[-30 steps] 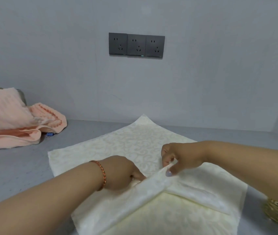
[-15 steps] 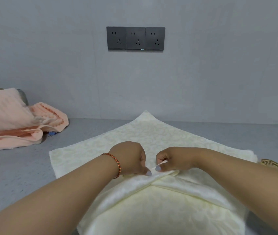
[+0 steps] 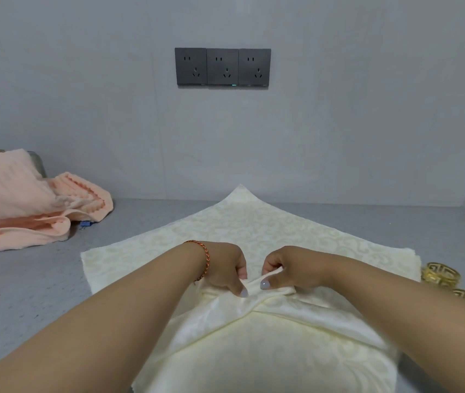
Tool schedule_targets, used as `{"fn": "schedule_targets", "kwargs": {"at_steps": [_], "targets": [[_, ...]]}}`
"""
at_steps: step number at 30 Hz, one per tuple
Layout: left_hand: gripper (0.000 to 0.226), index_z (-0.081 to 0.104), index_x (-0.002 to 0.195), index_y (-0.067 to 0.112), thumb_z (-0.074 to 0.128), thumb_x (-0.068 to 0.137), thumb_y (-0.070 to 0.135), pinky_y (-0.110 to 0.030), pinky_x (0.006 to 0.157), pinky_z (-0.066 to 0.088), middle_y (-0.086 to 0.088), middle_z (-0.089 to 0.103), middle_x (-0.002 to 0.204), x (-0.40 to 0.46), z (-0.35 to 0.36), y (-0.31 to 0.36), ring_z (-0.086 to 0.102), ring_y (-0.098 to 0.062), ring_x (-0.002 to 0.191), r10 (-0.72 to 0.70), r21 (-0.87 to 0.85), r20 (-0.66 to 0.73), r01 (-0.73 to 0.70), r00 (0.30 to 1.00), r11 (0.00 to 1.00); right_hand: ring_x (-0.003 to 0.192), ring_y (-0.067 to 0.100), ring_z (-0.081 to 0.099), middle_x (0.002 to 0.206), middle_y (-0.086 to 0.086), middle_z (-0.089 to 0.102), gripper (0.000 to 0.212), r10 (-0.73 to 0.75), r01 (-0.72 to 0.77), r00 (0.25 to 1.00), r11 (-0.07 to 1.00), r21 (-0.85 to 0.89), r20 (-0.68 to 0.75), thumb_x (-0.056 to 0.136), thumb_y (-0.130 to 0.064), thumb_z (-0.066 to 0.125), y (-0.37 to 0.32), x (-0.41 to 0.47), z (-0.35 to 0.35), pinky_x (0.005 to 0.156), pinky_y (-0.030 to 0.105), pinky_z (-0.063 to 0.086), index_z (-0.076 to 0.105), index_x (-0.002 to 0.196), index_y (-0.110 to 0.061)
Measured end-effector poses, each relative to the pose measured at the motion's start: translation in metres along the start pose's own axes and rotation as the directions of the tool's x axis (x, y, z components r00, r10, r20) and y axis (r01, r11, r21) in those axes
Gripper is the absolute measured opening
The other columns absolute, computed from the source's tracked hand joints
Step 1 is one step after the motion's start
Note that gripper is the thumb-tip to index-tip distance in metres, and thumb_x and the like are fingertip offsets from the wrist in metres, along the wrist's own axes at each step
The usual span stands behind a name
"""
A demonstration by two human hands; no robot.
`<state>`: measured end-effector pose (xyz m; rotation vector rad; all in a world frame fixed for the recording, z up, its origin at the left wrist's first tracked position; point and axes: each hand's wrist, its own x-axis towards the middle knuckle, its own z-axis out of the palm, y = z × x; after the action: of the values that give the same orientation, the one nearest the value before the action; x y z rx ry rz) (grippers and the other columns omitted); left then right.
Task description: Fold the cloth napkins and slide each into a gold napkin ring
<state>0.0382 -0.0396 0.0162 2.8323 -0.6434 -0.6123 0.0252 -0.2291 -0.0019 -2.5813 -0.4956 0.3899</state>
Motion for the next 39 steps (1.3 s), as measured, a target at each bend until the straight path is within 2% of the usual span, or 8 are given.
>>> {"fn": "schedule_targets", "kwargs": {"at_steps": [6,11,15,25,30,32,36,39], "targets": [[0.018,0.066,0.080,0.025,0.082,0.073,0.021,-0.025,0.068,0.048,0.013,0.064,0.069,-0.016,0.001,-0.003,0.058,-0.007,0.065,0.084,-0.290,-0.098,-0.109,0.992,0.951,0.069,0.005,0.054,0.077,-0.011,0.062,0.013,-0.080,0.108,0.991,0.949,0.296,-0.108,0.076,-0.018,0.080,0.001,-0.015,0.001,0.063,0.017,0.041,0.068,0.081,-0.020],[0.028,0.062,0.080,0.021,0.083,0.070,0.005,-0.018,0.057,0.043,0.005,0.064,0.073,-0.039,-0.014,0.001,0.055,-0.009,0.061,0.162,-0.468,-0.221,-0.250,0.962,0.848,0.063,0.007,0.053,0.069,-0.008,0.058,0.028,-0.068,0.217,0.963,0.774,0.595,-0.262,0.065,-0.006,0.086,-0.005,-0.029,-0.006,0.058,0.016,0.041,0.068,0.084,-0.016],[0.032,0.056,0.076,0.020,0.082,0.071,0.002,-0.018,0.052,0.039,0.011,0.058,0.060,-0.053,-0.023,0.012,0.050,-0.007,0.054,0.197,-0.441,-0.269,-0.302,0.943,0.845,0.071,0.008,0.059,0.081,-0.005,0.060,0.048,-0.047,0.194,0.972,0.721,0.665,-0.232,0.055,-0.015,0.084,-0.011,-0.046,-0.006,0.065,0.017,0.046,0.067,0.100,-0.016],[0.024,0.076,0.085,0.029,0.071,0.082,0.006,-0.012,0.061,0.037,0.017,0.052,0.060,-0.057,-0.013,0.070,0.047,0.001,0.059,0.373,-0.229,-0.192,-0.411,0.908,0.882,0.063,0.010,0.058,0.071,-0.001,0.062,0.032,0.092,0.172,0.947,0.663,0.729,-0.307,0.064,0.009,0.081,0.009,-0.097,-0.009,0.060,0.020,0.046,0.067,0.077,-0.016],[0.020,0.077,0.076,0.033,0.080,0.075,0.014,-0.011,0.053,0.031,0.017,0.047,0.049,-0.044,-0.005,0.098,0.043,-0.001,0.052,0.392,-0.187,-0.258,-0.444,0.883,0.876,0.074,0.010,0.057,0.085,-0.002,0.062,0.019,0.116,0.141,0.949,0.676,0.723,-0.294,0.078,-0.017,0.079,0.032,-0.124,-0.018,0.067,0.019,0.046,0.068,0.094,-0.020],[0.018,0.078,0.076,0.030,0.081,0.075,0.012,-0.014,0.050,0.027,0.014,0.039,0.046,-0.040,-0.007,0.101,0.036,-0.004,0.048,0.386,-0.211,-0.271,-0.445,0.882,0.870,0.074,0.010,0.059,0.085,-0.001,0.066,0.013,0.225,0.134,0.890,0.703,0.698,-0.397,0.087,-0.026,0.070,0.054,-0.128,-0.036,0.069,0.022,0.046,0.065,0.094,-0.017],[0.017,0.080,0.074,0.027,0.082,0.074,0.011,-0.016,0.049,0.024,0.011,0.031,0.047,-0.034,-0.008,0.100,0.030,-0.006,0.048,0.366,-0.231,-0.282,-0.433,0.887,0.871,0.089,0.018,0.062,0.092,0.001,0.066,0.017,0.406,-0.333,0.621,0.911,0.244,-0.670,0.085,-0.031,0.068,0.120,-0.132,-0.075,0.071,0.028,0.043,0.059,0.086,-0.017],[0.015,0.080,0.074,0.026,0.082,0.073,0.010,-0.016,0.048,0.023,0.009,0.030,0.048,-0.032,-0.007,0.098,0.028,-0.007,0.048,0.362,-0.244,-0.289,-0.434,0.886,0.867,0.105,0.026,0.059,0.110,0.007,0.063,0.032,0.492,-0.602,0.639,0.798,0.013,-0.592,0.085,-0.037,0.064,0.154,-0.133,-0.084,0.077,0.029,0.042,0.058,0.104,-0.012]]}}
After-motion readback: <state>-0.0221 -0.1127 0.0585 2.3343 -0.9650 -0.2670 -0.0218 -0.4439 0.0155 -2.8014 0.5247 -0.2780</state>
